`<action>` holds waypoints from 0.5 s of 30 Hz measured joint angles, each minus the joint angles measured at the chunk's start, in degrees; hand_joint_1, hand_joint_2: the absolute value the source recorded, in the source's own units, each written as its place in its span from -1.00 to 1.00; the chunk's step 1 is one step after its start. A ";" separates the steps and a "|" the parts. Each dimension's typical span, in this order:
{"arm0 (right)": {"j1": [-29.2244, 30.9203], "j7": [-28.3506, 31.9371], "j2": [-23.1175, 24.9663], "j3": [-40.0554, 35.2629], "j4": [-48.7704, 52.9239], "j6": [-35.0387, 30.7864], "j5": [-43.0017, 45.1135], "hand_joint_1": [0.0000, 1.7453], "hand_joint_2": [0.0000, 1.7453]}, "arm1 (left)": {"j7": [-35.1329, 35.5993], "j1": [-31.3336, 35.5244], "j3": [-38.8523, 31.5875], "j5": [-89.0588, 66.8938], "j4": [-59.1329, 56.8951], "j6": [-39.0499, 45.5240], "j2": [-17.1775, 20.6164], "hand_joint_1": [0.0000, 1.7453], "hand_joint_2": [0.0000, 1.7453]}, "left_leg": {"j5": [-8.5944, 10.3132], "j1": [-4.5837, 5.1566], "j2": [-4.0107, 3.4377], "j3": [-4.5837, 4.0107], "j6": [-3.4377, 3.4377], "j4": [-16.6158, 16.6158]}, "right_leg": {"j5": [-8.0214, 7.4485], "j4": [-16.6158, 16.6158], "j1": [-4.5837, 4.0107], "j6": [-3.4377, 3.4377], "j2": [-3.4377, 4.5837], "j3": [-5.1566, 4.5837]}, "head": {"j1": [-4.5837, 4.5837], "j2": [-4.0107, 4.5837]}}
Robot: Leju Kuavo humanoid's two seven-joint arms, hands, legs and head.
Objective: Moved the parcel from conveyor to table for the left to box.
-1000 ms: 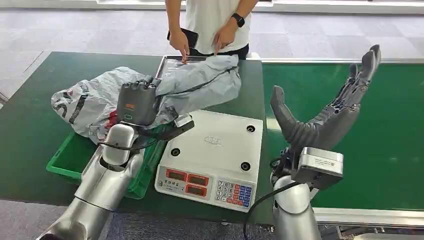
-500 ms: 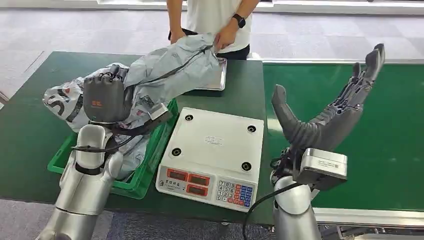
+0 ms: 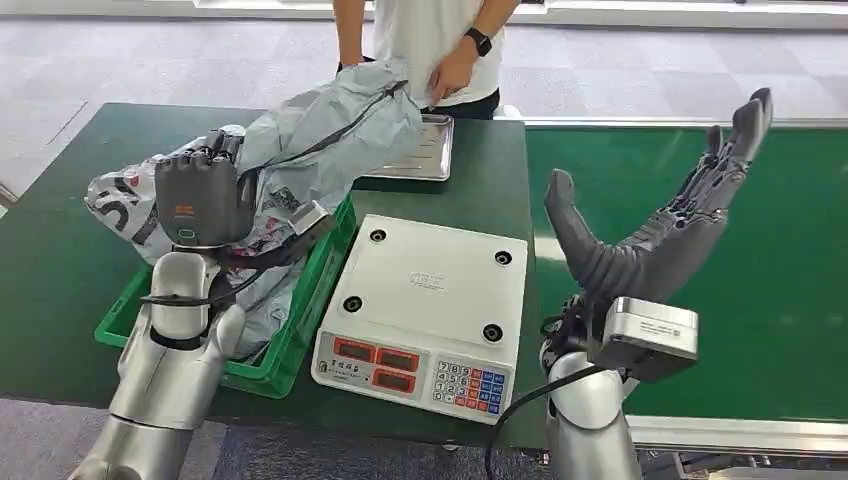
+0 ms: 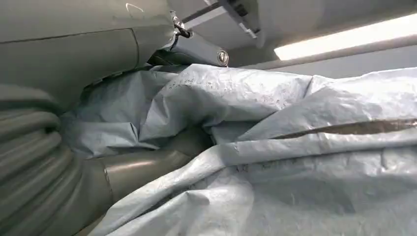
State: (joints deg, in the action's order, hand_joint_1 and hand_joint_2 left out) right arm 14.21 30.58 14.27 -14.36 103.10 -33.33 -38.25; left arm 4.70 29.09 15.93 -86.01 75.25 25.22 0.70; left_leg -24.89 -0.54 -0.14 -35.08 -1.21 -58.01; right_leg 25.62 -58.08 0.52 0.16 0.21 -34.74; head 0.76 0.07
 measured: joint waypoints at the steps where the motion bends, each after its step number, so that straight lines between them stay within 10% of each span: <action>1: 0.00 0.02 0.00 0.00 0.00 -0.11 0.04 -1.00 1.00 | 1.20 0.05 0.18 0.00 -0.09 -0.02 0.28 1.00 1.00 | 0.00 0.00 0.00 0.00 0.00 0.00 | 0.00 0.00 0.00 0.00 0.00 -0.01 | 0.00 0.00; 15: 0.03 0.02 0.00 0.00 0.00 -0.46 0.35 -1.00 1.00 | 5.70 1.07 3.41 -0.02 -2.38 -1.33 2.93 1.00 1.00 | 0.00 0.00 0.00 0.00 -0.01 0.00 | 0.00 0.00 0.00 0.00 0.01 -0.01 | 0.00 0.00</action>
State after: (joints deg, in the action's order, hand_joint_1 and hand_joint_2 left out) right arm 14.24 30.60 14.27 -14.36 103.10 -33.79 -37.90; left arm 10.40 30.17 19.34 -86.03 72.87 23.89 3.63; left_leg -24.89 -0.54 -0.14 -35.08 -1.21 -58.01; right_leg 25.62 -58.08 0.53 0.16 0.22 -34.75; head 0.76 0.07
